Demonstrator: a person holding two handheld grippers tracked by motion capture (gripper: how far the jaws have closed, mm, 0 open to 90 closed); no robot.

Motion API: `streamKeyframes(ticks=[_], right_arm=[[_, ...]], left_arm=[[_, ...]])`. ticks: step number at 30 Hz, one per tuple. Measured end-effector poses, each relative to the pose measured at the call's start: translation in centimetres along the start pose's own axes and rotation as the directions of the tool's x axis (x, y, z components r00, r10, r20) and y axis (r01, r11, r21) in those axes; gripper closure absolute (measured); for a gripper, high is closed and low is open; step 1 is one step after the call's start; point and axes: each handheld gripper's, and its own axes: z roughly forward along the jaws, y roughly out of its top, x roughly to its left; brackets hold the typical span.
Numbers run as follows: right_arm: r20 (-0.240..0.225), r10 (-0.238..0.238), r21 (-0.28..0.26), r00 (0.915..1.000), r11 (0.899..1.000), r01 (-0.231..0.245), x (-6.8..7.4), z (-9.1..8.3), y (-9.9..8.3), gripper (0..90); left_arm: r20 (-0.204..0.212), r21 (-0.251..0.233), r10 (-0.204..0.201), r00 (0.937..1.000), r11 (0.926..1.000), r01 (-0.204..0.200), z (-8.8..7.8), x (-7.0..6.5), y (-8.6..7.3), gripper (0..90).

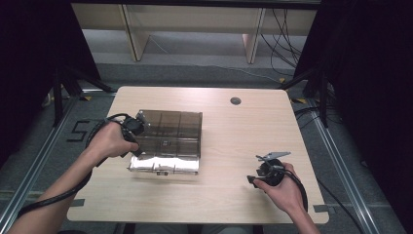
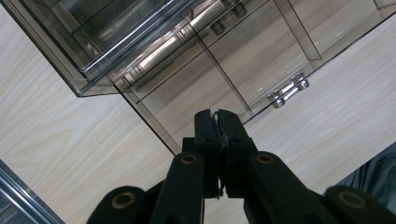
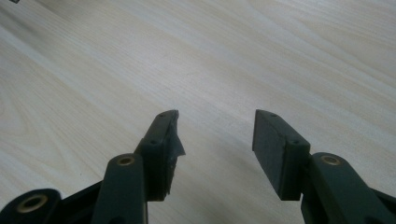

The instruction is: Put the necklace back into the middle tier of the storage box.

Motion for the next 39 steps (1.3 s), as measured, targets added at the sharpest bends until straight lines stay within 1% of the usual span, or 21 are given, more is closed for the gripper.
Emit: streamKeyframes(ticks=[1, 2, 7, 8, 9, 13, 14, 15, 17, 20, 21, 22, 23, 24, 26, 27, 29, 30, 33, 35, 39], right_arm=[[-0.002, -0.002, 0.000, 1.0000, 1.000, 0.002, 0.0, 0.0, 0.0, 50.8], [-0.002, -0.002, 0.000, 1.0000, 1.000, 0.002, 0.0, 0.0, 0.0, 50.8], [0.000, -0.002, 0.000, 1.0000, 1.000, 0.002, 0.0, 0.0, 0.0, 50.8], [0.000, -0.003, 0.001, 1.0000, 1.000, 0.003, 0.0, 0.0, 0.0, 50.8], [-0.002, -0.003, 0.002, 1.0000, 1.000, 0.003, 0.0, 0.0, 0.0, 50.8], [-0.002, -0.003, 0.001, 1.0000, 1.000, 0.003, -0.1, 0.0, 0.0, 50.8], [-0.002, -0.004, 0.001, 1.0000, 1.000, 0.004, -0.1, 0.0, 0.0, 50.8], [-0.002, -0.004, 0.001, 1.0000, 1.000, 0.004, -0.1, 0.0, 0.0, 50.8], [-0.002, -0.005, 0.001, 1.0000, 1.000, 0.005, -0.1, 0.0, 0.0, 50.8], [-0.003, -0.004, 0.002, 1.0000, 1.000, 0.004, 0.0, 0.0, 0.0, 50.8], [-0.003, -0.004, 0.002, 1.0000, 1.000, 0.004, 0.0, 0.0, 0.0, 50.8], [-0.003, -0.004, 0.003, 1.0000, 1.000, 0.004, 0.0, 0.0, 0.0, 50.8], [-0.003, -0.005, 0.003, 1.0000, 1.000, 0.005, -0.1, 0.0, 0.0, 50.8], [-0.003, -0.005, 0.003, 1.0000, 1.000, 0.005, -0.1, 0.0, 0.0, 50.8], [-0.003, -0.004, 0.003, 1.0000, 1.000, 0.004, -0.1, 0.0, 0.0, 50.7], [-0.003, -0.005, 0.002, 1.0000, 1.000, 0.005, -0.1, 0.0, 0.0, 50.8], [-0.003, -0.005, 0.002, 1.0000, 1.000, 0.005, -0.1, 0.0, 0.0, 50.7], [-0.003, -0.005, 0.002, 1.0000, 1.000, 0.005, -0.1, 0.0, 0.0, 50.7], [-0.005, -0.007, 0.003, 1.0000, 1.000, 0.007, -0.1, 0.1, 0.0, 50.7], [-0.005, 0.001, 0.001, 1.0000, 1.000, -0.001, -0.1, 0.1, 0.0, 50.7], [-0.005, 0.001, -0.001, 1.0000, 1.000, -0.001, -0.1, 0.1, 0.0, 50.7]], left_arm=[[-0.003, -0.008, 0.001, 1.0000, 1.0000, -0.001, 0.1, 0.0, 0.0, 87.0], [-0.011, -0.001, 0.025, 0.9996, 0.9997, -0.025, 0.1, 0.1, 0.1, 87.0], [0.001, -0.012, -0.007, 1.0000, 0.9999, 0.007, 0.5, -0.1, 0.1, 87.0], [0.003, -0.008, -0.006, 1.0000, 1.0000, 0.007, 0.5, -0.1, 0.1, 87.0], [-0.004, -0.007, 0.020, 0.9998, 0.9998, -0.020, 0.5, 0.1, 0.2, 87.0], [0.004, -0.003, 0.000, 1.0000, 1.0000, 0.000, 0.8, -0.1, 0.3, 87.0], [-0.005, -0.003, 0.022, 0.9998, 0.9998, -0.022, 0.8, 0.0, 0.3, 87.0], [-0.006, 0.000, 0.023, 0.9997, 0.9997, -0.023, 0.8, 0.0, 0.4, 87.0], [0.002, -0.003, 0.000, 1.0000, 1.0000, 0.000, 1.0, -0.2, 0.4, 87.0], [-0.005, 0.011, 0.027, 0.9996, 0.9996, -0.027, 1.0, -0.1, 0.5, 87.0], [-0.002, 0.004, 0.012, 0.9999, 0.9999, -0.012, 1.2, -0.3, 0.5, 87.0], [0.001, 0.012, 0.007, 1.0000, 0.9999, -0.007, 1.2, -0.3, 0.5, 87.0], [-0.007, 0.012, 0.029, 0.9995, 0.9995, -0.029, 1.4, -0.3, 0.6, 87.0], [-0.007, 0.012, 0.029, 0.9995, 0.9995, -0.029, 1.4, -0.3, 0.6, 87.0], [0.003, 0.015, 0.010, 0.9999, 0.9998, -0.010, 1.5, -0.5, 0.6, 87.0], [-0.007, 0.008, 0.029, 0.9995, 0.9995, -0.029, 1.6, -0.4, 0.6, 87.0], [-0.007, 0.008, 0.028, 0.9996, 0.9996, -0.028, 1.6, -0.5, 0.7, 87.0], [-0.008, 0.020, 0.033, 0.9994, 0.9993, -0.033, 1.6, -0.4, 0.8, 87.0], [-0.002, 0.019, 0.018, 0.9998, 0.9997, -0.018, 1.6, -0.6, 0.8, 87.0], [-0.009, 0.021, 0.039, 0.9992, 0.9990, -0.039, 1.6, -0.5, 0.9, 87.0], [-0.008, 0.021, 0.039, 0.9992, 0.9990, -0.039, 1.8, -0.6, 0.9, 87.0]])
